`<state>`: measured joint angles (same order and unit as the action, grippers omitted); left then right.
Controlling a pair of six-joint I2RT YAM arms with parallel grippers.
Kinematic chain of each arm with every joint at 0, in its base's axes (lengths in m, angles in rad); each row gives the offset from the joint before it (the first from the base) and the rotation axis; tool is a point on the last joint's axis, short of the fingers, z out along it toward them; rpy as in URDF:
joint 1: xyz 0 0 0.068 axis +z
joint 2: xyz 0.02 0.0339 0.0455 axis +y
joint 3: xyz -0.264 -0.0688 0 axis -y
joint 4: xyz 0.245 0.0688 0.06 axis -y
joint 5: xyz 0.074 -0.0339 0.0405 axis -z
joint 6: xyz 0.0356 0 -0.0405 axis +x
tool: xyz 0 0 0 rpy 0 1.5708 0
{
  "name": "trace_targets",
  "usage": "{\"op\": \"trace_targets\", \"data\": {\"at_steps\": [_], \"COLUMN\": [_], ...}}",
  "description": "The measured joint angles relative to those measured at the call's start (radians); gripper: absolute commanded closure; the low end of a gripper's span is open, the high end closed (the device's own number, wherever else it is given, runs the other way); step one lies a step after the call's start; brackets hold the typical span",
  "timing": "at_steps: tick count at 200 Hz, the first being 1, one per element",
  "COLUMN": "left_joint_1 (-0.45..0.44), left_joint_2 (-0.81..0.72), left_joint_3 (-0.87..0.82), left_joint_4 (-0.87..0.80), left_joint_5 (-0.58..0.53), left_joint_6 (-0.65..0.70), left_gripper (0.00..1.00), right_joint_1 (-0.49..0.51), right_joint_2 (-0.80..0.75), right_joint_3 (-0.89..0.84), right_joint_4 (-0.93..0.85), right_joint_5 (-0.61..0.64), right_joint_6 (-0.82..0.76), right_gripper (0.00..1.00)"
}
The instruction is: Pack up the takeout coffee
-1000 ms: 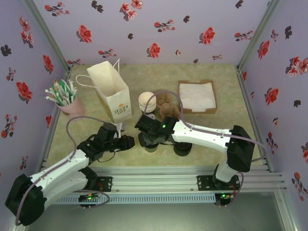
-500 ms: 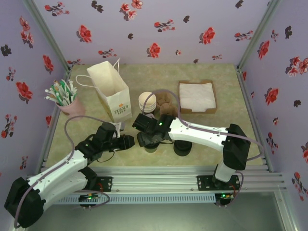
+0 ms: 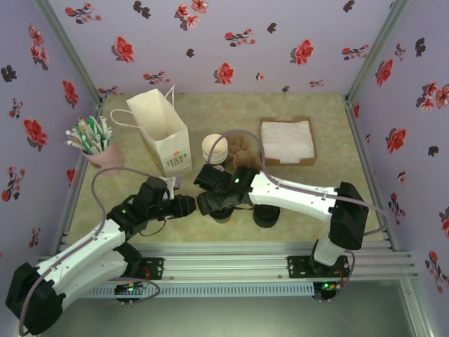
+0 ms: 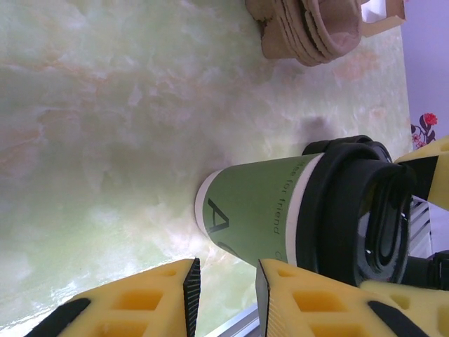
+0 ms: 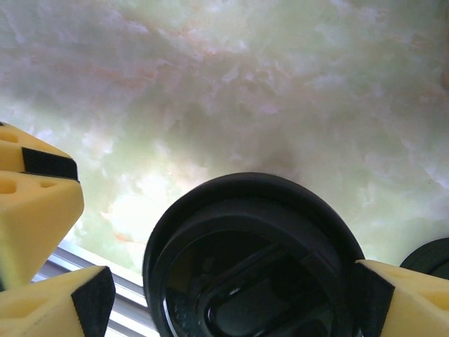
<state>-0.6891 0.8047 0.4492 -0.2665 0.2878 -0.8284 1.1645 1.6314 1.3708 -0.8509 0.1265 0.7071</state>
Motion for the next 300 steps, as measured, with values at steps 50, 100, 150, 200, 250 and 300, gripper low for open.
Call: {"op": "trace_targets", "data": {"at_steps": [50, 100, 150, 200, 250, 300], "left_joint_1": [0.000, 0.000, 0.000, 0.002, 0.009, 0.013], "left_joint_2": [-0.009, -0.007, 0.052, 0.168, 0.204, 0.214], "left_joint_3": [0.051, 0.079, 0.095, 0.095, 0.095, 0.094], "left_joint_4": [-0.023, -0.035, 0.025, 0.118, 0.154, 0.171], "left_joint_5": [0.000, 0.019, 0.103, 0.185, 0.213, 0.222], "left_joint_6": [0.000, -0.002, -0.026, -0.057, -0.064, -0.065], "left_gripper": [0.71, 0.69, 0.69, 0.78, 0.86, 0.91], "right_joint_1": [-0.007, -0.037, -0.124, -0.224, -0.254, -0.263], "right_joint_2": [-0.053, -0.156, -0.402, -0.491, -0.488, -0.438], "right_joint_3": [-0.012, -0.111, -0.317, -0.504, -0.570, -0.574], "right_joint_4": [0.017, 0.040, 0.139, 0.275, 0.403, 0.476], "right_joint_5": [-0.007, -0.019, -0.062, -0.163, -0.254, -0.300], "right_joint_6": [0.000, 0.018, 0.077, 0.140, 0.169, 0.177], "right_gripper": [0.11, 0.25, 0.70, 1.00, 1.00, 1.00]}}
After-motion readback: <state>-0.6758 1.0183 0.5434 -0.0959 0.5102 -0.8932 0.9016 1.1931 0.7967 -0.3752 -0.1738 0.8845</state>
